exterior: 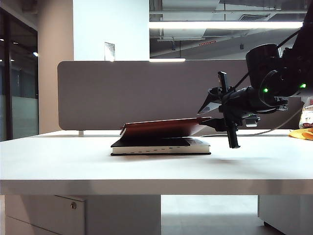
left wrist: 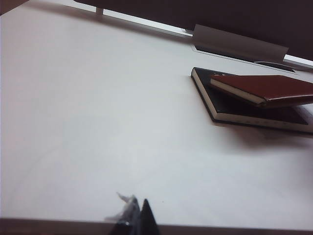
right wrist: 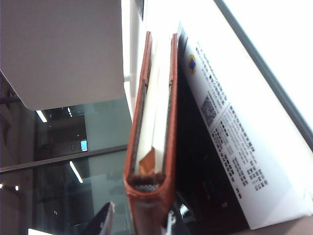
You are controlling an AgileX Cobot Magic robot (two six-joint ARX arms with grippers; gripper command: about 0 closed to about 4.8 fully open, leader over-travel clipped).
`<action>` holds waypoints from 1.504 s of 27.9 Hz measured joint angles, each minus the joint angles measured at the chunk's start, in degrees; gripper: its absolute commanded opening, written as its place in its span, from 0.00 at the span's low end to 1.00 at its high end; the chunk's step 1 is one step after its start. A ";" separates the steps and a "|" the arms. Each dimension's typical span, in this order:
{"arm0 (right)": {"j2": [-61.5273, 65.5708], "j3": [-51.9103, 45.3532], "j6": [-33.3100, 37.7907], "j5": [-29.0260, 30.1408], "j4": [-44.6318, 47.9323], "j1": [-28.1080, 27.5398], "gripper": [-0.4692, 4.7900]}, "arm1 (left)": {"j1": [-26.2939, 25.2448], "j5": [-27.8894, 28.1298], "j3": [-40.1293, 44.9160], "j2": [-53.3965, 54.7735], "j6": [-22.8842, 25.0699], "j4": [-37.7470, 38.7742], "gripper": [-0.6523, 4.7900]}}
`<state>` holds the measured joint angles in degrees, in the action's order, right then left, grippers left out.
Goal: Pick up the red book and place it on top of the black book.
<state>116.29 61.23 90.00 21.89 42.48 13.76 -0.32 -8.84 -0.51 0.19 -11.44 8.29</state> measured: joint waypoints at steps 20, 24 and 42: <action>0.00 -0.11 -0.13 0.98 -3.80 -0.07 0.25 | 0.00 0.00 0.00 0.00 0.00 0.00 0.11; 0.00 -0.11 -0.15 2.03 -5.07 -0.26 0.25 | 0.00 -0.02 0.00 -0.02 0.02 0.00 0.11; -0.11 -0.11 -1.16 4.81 -7.43 -2.47 0.43 | 0.00 -0.02 0.00 -0.02 0.00 0.00 0.11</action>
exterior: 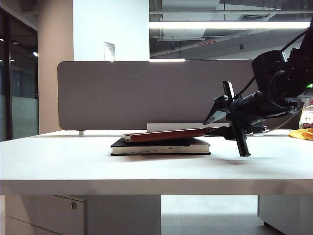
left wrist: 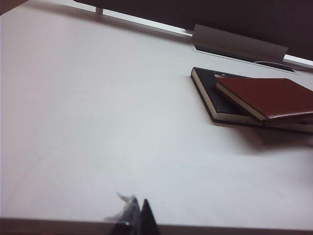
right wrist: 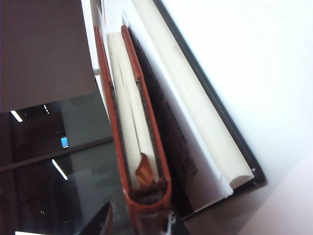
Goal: Pick up the red book and place it on top of the black book.
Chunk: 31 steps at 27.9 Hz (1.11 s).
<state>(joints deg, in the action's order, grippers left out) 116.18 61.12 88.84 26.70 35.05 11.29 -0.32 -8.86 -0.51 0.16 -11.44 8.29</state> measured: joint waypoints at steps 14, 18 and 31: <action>-0.02 0.00 -0.09 1.66 0.55 0.83 0.49 | 0.00 0.00 0.00 0.00 0.00 0.02 0.11; -0.02 0.00 -0.07 2.45 0.63 0.94 0.49 | 0.00 0.00 0.00 0.02 0.00 0.00 0.11; -0.92 0.02 0.46 2.49 1.64 1.09 0.49 | 0.00 0.00 0.00 0.02 0.00 0.00 0.11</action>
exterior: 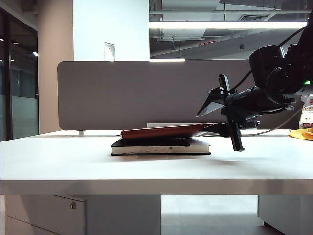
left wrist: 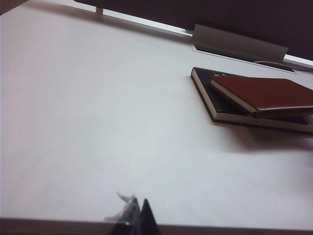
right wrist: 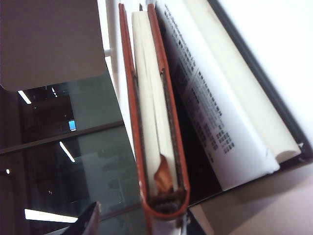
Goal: Pick up the red book and place it on top of the black book.
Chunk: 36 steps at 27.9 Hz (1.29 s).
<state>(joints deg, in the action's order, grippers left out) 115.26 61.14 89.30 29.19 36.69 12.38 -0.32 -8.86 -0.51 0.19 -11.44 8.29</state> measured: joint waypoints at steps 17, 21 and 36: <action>0.00 0.11 1.09 0.00 0.74 0.33 0.49 | 0.00 -0.44 0.07 0.00 -2.71 -1.07 0.11; 0.00 0.09 1.09 -0.04 0.74 0.33 0.48 | 0.00 -2.25 0.07 0.02 -7.15 -2.08 0.11; 0.00 0.11 1.09 0.57 1.62 0.77 0.48 | 0.07 -19.19 -1.03 20.85 -21.49 -15.52 0.11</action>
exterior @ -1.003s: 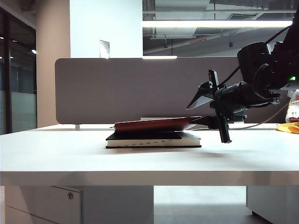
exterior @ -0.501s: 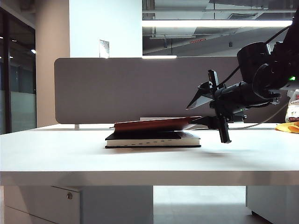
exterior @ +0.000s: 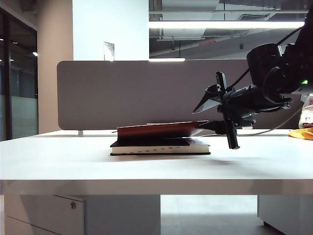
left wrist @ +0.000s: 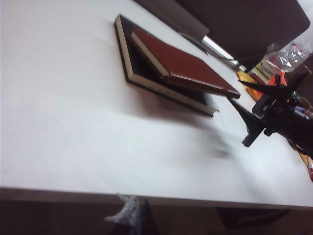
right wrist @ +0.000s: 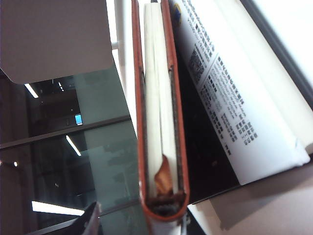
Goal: Pick up the red book and place it on top of the black book.
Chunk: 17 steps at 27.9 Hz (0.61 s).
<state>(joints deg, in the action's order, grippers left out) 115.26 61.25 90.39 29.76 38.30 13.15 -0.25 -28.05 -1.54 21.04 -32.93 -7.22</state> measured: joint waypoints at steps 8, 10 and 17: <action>0.00 -0.02 0.00 0.52 0.00 0.00 0.48 | 5.49 -10.16 -13.90 36.68 -0.17 -15.72 0.11; 0.00 0.00 0.02 0.96 0.35 0.00 0.48 | 8.66 -10.34 -16.46 42.53 -0.44 -19.08 0.11; -0.02 0.00 0.04 1.49 0.39 -0.02 0.48 | 10.60 -12.33 -23.19 50.90 -5.09 -25.00 0.11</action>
<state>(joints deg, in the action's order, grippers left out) 115.24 61.25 90.43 31.24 38.70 13.13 10.35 -40.38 -24.73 71.94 -38.02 -32.23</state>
